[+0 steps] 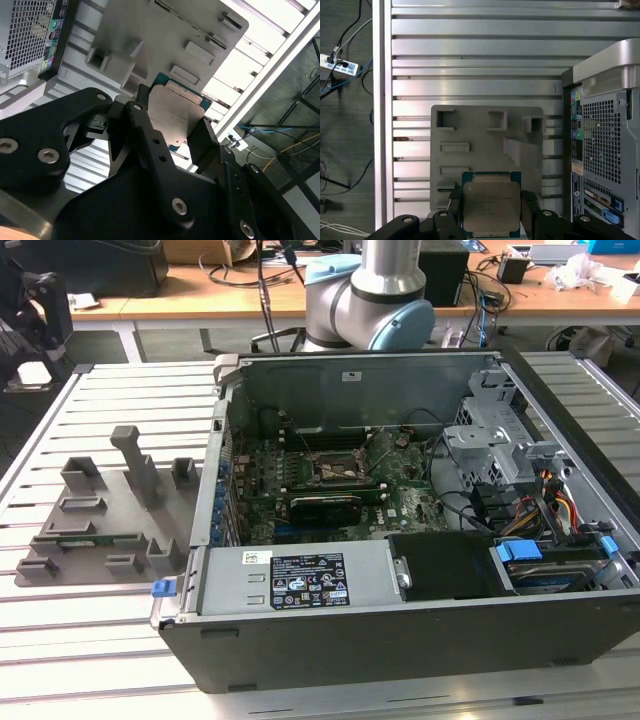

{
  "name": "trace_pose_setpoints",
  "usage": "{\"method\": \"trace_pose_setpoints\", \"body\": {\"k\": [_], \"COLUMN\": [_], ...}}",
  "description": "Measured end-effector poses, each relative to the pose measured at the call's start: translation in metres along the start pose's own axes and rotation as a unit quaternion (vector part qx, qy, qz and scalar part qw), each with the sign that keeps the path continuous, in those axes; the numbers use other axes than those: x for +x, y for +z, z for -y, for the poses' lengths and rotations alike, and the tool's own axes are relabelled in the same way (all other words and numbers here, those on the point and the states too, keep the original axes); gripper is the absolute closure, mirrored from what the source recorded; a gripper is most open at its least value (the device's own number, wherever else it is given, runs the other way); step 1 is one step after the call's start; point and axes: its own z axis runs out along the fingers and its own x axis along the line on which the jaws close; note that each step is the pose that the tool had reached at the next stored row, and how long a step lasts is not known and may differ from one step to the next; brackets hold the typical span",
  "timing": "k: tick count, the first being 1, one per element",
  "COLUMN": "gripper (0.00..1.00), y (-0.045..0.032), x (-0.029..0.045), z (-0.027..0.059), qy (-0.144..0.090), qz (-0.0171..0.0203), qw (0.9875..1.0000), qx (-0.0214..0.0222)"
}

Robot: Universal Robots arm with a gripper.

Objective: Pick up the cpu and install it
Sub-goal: 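Pick up the cpu and move it towards the insertion slot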

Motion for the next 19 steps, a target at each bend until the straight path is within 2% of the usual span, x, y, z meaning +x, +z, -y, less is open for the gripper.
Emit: {"method": "trace_pose_setpoints", "body": {"k": [5,10,14,19], "gripper": [0.45,0.45,0.45,0.45], "y": [0.0007,0.0010,0.0014,0.0019], "x": [-0.0204,-0.0317,-0.0450,-0.0583], "z": [-0.0002,-0.0003,-0.0004,-0.0005], "qy": [0.000,0.000,0.000,0.000], "qz": [0.0000,-0.0001,0.0000,0.0000], "qw": [1.0000,1.0000,1.0000,1.0000], "qx": [0.0000,0.0000,0.0000,0.0000]}}
